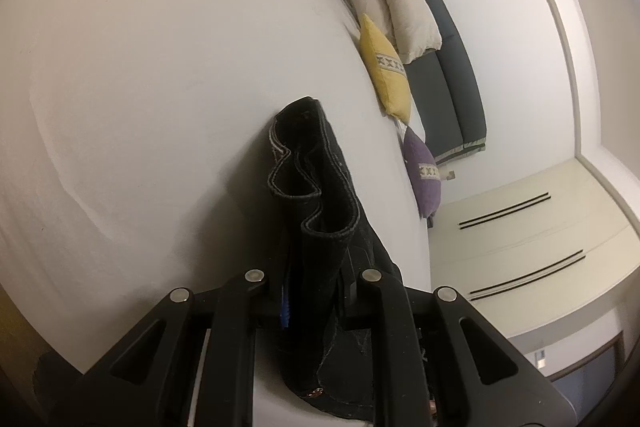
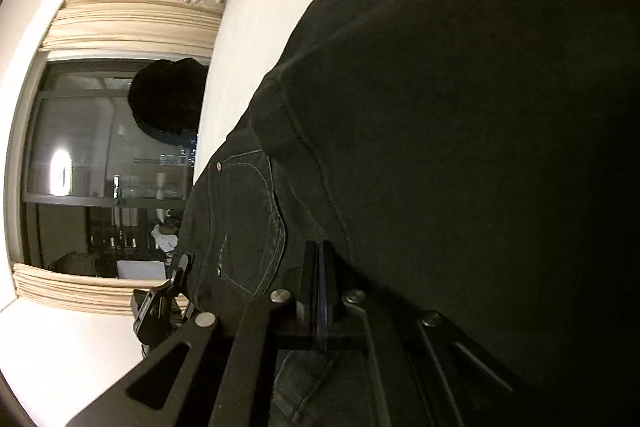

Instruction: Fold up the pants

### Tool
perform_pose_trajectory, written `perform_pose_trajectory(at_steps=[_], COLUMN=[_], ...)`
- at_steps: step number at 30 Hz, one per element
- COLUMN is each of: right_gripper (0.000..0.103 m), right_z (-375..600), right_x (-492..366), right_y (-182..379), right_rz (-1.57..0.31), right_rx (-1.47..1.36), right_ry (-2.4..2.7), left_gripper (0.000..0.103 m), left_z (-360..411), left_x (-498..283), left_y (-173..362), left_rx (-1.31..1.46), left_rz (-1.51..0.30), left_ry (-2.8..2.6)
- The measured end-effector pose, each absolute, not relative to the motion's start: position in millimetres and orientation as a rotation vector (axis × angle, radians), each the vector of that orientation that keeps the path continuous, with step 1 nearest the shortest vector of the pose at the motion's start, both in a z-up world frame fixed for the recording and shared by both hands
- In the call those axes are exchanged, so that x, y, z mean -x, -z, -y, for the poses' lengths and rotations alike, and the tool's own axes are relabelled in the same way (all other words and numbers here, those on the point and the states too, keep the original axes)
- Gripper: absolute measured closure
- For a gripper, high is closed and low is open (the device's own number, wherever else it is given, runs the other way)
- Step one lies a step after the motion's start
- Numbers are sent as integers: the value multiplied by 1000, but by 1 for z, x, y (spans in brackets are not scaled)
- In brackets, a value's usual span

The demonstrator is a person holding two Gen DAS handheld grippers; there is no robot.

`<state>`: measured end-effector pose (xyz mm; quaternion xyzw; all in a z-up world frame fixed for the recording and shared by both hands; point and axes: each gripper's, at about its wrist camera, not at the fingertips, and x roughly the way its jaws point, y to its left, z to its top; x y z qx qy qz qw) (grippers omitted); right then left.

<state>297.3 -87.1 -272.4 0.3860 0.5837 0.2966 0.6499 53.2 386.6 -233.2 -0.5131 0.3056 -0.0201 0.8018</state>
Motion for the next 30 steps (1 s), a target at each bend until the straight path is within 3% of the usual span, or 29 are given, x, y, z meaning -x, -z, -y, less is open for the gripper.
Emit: perform_pose_trajectory(at_steps=[3,4,5,6,9,10,11,13,14,21,27,30], right_gripper=[82,82,97,103,101,85,58,35,31,29,18,18], right_z=[81,76,75,77,86,90,94,108,120,197,260,266], right_x=[-290,-289,-289,-289,-287,-287,-286,-285,-285,-291,-288,-284], right_y=[255,256,264,268,273,269,265,252,241,216,216,227], right_rz=[-1277,-1290,-1308,-1306,-1314,-1315,-1309,-1248,-1195,-1089,-1056,-1101], right_rx=[-867,-795,-778,-776,-817,-842,-881,-970,-984,-1152,-1168,-1154], right_ry=[-729,-710,-699,-691,-701,-699,-711,-733,-721,-754,-760,-749], left_gripper=[90,90,90,90,90,90,90,90,90,90,90,90], left_z=[-380,-379,-379,-378,-370,-366,-361,-346,-337,-192,-54,-12], left_x=[-60,-61,-62,-62,-65,-67,-69,-74,-77,-111,-119,-108], left_y=[230,230,229,226,216,210,204,183,174,108,159,176], left_rx=[1073,1071,1071,1069,1028,1007,993,937,902,540,247,97], left_rz=[-653,-653,-653,-652,-651,-650,-648,-637,-634,-653,-798,-830], left_ry=[44,43,41,43,47,51,58,84,96,286,378,410])
